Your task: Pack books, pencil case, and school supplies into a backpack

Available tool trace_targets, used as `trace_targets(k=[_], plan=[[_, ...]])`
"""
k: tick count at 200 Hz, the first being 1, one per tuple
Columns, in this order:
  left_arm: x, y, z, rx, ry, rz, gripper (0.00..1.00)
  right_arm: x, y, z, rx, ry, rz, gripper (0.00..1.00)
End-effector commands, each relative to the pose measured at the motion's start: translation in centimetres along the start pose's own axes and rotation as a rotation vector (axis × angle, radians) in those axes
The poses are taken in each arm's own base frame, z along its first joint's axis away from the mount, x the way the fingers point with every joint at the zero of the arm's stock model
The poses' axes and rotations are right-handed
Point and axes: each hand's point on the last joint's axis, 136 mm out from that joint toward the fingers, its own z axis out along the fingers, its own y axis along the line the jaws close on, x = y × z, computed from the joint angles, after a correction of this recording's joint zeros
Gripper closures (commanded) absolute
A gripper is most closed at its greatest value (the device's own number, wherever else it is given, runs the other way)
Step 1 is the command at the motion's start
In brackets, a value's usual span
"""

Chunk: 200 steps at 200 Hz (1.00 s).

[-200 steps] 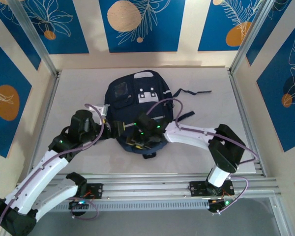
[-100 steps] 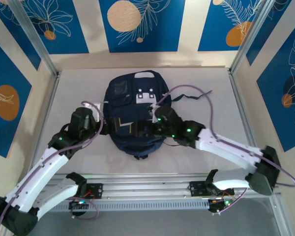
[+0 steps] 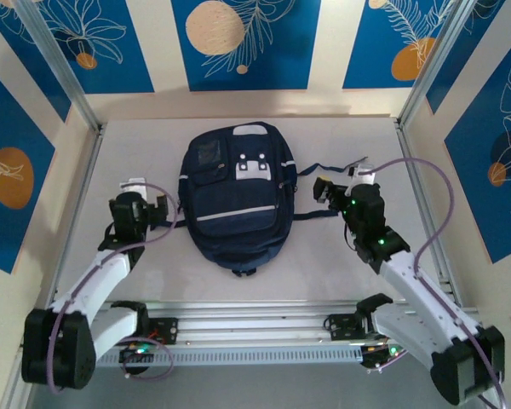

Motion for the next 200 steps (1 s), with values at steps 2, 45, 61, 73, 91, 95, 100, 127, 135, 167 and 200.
trace_targets(k=[2,45,61,73,91,95,100,127,135,167,200], plan=[[1.0,0.0,1.6,0.03,0.013,0.0,0.0,0.3,-0.9,1.3,0.021,-0.051,-0.121,0.01],[2.6,0.5,2.6,0.022,-0.026,-0.098,0.0,6.1,-7.6,3.4,0.162,0.025,-0.009,0.01],[2.0,2.1,3.0,-0.054,-0.124,-0.248,0.0,7.1,-8.4,4.0,0.151,0.02,0.029,0.01],[1.6,1.2,3.8,-0.005,-0.099,-0.214,0.0,7.2,-8.8,4.4,0.145,-0.023,0.036,0.01],[0.3,-1.9,4.5,0.159,-0.165,-0.077,0.0,7.0,-8.6,4.6,0.091,-0.048,0.05,0.01],[0.5,-1.9,4.7,0.157,-0.174,-0.077,0.0,6.9,-8.7,4.6,0.077,-0.064,0.052,0.01],[1.1,-1.6,4.8,0.133,-0.177,-0.093,0.0,6.7,-8.7,4.6,0.062,-0.08,0.055,0.01],[1.6,-3.8,5.6,0.239,-0.219,-0.039,0.0,6.2,-9.7,5.4,0.049,-0.087,0.093,0.01],[1.4,-4.3,5.8,0.259,-0.192,-0.02,0.0,6.1,-10.1,5.8,0.059,-0.075,0.092,0.01],[1.8,-5.4,6.6,0.268,-0.13,0.033,0.0,6.8,-9.8,7.0,-0.006,-0.119,0.035,0.01],[1.8,-5.7,6.6,0.252,-0.123,0.063,0.0,8.8,-3.3,9.2,-0.286,0.008,-0.198,0.01]])
